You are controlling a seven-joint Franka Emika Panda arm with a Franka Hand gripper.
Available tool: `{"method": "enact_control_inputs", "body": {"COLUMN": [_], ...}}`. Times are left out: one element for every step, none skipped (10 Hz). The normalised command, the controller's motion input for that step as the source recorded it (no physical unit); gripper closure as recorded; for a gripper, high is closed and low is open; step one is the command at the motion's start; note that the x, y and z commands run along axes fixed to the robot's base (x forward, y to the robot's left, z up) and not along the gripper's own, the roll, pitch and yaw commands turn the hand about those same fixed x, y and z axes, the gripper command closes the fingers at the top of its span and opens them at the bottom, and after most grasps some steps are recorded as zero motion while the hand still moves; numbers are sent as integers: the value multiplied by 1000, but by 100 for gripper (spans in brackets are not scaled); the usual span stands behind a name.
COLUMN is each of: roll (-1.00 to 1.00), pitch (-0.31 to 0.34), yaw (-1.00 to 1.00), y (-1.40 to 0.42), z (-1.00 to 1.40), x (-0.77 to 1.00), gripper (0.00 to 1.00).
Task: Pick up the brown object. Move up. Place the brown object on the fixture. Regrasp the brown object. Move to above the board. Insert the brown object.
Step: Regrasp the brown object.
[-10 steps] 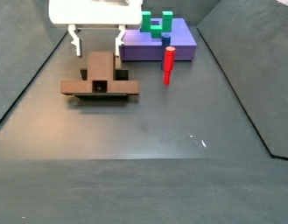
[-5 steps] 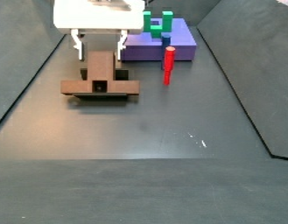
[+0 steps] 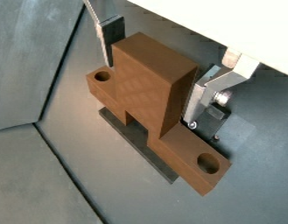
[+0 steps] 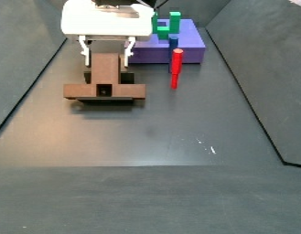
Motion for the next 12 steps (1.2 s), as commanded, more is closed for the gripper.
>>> {"method": "enact_control_inputs", "body": {"roll": [146, 123, 106, 66, 0, 0, 0, 0, 0, 0, 0, 0], "pitch": [0, 0, 0, 0, 0, 0, 0, 0, 0, 0, 0, 0], "yaw": [0, 0, 0, 0, 0, 0, 0, 0, 0, 0, 0, 0], "y": [0, 0, 0, 0, 0, 0, 0, 0, 0, 0, 0, 0], "z": [-117, -51, 0, 0, 0, 0, 0, 0, 0, 0, 0, 0], "x": [-66, 0, 0, -6, 0, 0, 0, 0, 0, 0, 0, 0], "gripper": [0, 0, 0, 0, 0, 100, 100, 100, 100, 100, 100, 100]}}
